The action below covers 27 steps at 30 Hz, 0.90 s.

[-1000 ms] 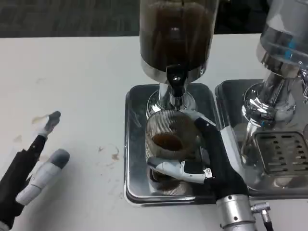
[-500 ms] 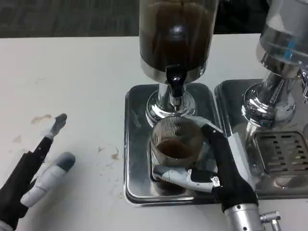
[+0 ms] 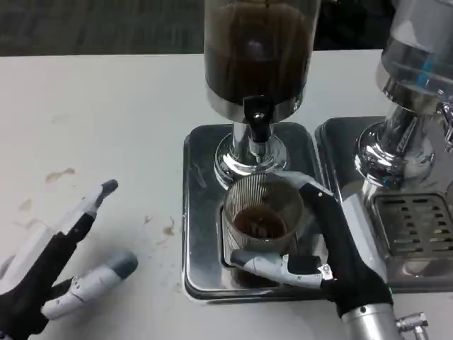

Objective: Grasp the cup under the faucet to collect the drink, then remove the cup.

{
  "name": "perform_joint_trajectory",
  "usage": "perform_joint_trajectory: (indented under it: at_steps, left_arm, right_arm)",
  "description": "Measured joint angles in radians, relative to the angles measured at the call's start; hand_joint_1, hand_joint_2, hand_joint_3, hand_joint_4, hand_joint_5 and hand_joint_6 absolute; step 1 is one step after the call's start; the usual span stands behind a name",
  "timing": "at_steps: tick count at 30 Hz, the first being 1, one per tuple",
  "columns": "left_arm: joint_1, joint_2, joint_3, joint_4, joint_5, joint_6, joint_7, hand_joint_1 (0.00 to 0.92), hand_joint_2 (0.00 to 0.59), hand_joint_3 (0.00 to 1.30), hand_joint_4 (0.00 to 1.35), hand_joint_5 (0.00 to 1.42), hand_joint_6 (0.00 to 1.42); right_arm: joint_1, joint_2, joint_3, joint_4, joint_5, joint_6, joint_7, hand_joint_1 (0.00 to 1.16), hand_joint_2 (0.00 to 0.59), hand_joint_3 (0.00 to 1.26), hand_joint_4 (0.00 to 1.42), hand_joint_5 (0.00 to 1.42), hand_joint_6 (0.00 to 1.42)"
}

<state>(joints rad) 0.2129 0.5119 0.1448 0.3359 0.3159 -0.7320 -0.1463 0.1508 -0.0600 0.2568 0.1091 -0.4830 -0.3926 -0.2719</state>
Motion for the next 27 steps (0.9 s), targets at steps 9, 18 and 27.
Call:
perform_joint_trajectory:
  at_steps: [9, 18, 27]
  left_arm:
    - [0.102, 0.056, 0.001, -0.179, 0.21, 0.051, 0.082, 0.0, 0.078, 0.0, 0.0, 0.0, 0.0]
    - [0.213, 0.065, 0.005, -0.315, 0.326, 0.113, 0.158, 0.0, 0.077, 0.0, 0.0, 0.0, 0.0]
    - [0.298, 0.069, 0.006, -0.374, 0.445, 0.144, 0.269, 0.0, 0.065, 0.0, 0.0, 0.0, 0.0]
  right_arm:
    - [0.051, -0.037, -0.006, -0.096, 0.001, 0.018, 0.06, 1.03, 0.235, 0.82, 0.86, 0.98, 1.29]
    - [0.094, -0.091, -0.017, -0.198, 0.043, 0.022, 0.157, 1.04, 0.237, 0.83, 0.87, 0.98, 1.31]
    - [0.148, -0.128, -0.023, -0.266, 0.082, 0.022, 0.235, 1.04, 0.237, 0.83, 0.87, 0.99, 1.31]
